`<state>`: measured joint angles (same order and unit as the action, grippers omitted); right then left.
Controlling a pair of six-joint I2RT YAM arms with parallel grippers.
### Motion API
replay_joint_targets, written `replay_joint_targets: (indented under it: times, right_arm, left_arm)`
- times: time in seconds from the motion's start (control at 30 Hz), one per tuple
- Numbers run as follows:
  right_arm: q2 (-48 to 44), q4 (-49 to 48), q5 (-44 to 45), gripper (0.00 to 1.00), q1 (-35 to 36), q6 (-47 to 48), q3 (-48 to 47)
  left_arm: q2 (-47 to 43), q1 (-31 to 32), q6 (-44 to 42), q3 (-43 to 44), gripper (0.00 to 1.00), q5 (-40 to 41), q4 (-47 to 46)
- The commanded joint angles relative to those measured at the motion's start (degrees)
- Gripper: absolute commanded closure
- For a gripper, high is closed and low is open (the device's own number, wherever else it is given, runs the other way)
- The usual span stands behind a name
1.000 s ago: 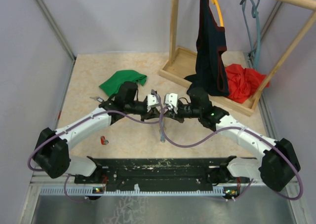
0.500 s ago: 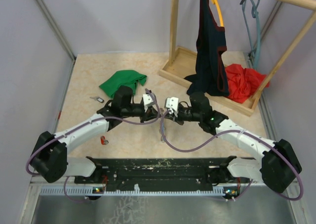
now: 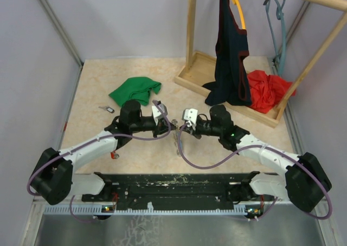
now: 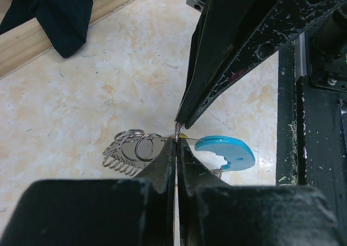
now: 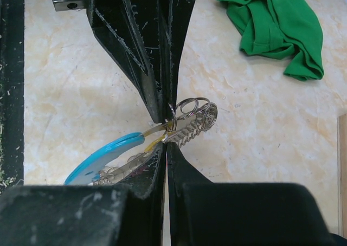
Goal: Put the keys on the keyring
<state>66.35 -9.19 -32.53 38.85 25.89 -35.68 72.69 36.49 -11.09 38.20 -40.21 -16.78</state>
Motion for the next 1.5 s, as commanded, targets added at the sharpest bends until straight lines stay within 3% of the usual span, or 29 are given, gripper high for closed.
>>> replay_joint_targets:
  times: [0.0,0.27,0.43,0.53,0.63,0.8,1.0,1.47]
  right_arm:
    - [-2.31,-5.13,-0.78,0.96,0.53,-1.84,0.93]
    - [-2.64,-5.62,-1.85,0.86,0.44,-1.72,0.94]
    - [-2.38,-5.84,-1.99,0.85,0.44,-1.54,0.57]
    - [-2.4,-5.51,-2.35,0.89,0.48,-1.54,0.34]
    - [-2.4,-4.91,-2.82,1.0,0.44,-1.42,-0.14]
    - [-2.39,-1.68,-1.35,1.0,0.48,0.45,-1.93]
    - [-2.09,3.06,0.28,1.0,0.48,2.42,-5.67]
    - [-0.85,10.85,-0.96,1.0,0.53,5.75,-11.78]
  left_arm:
    - [-1.07,-0.37,0.72,-0.25,1.0,-2.84,-5.17]
    - [-0.54,-0.37,-0.07,-0.21,1.0,-4.19,-5.36]
    - [-0.3,-0.37,-0.25,-0.07,1.0,-4.86,-5.37]
    - [-0.5,-0.34,-0.01,-0.29,1.0,-4.63,-5.81]
    - [-0.43,-0.37,0.33,-0.4,1.0,-4.45,-6.26]
    - [-0.1,-0.37,1.48,-1.13,1.0,-3.83,-7.83]
    - [-0.78,-0.82,1.77,-2.54,0.84,-2.43,-8.44]
    - [-1.57,-2.2,-0.23,-2.14,0.65,-4.25,-6.42]
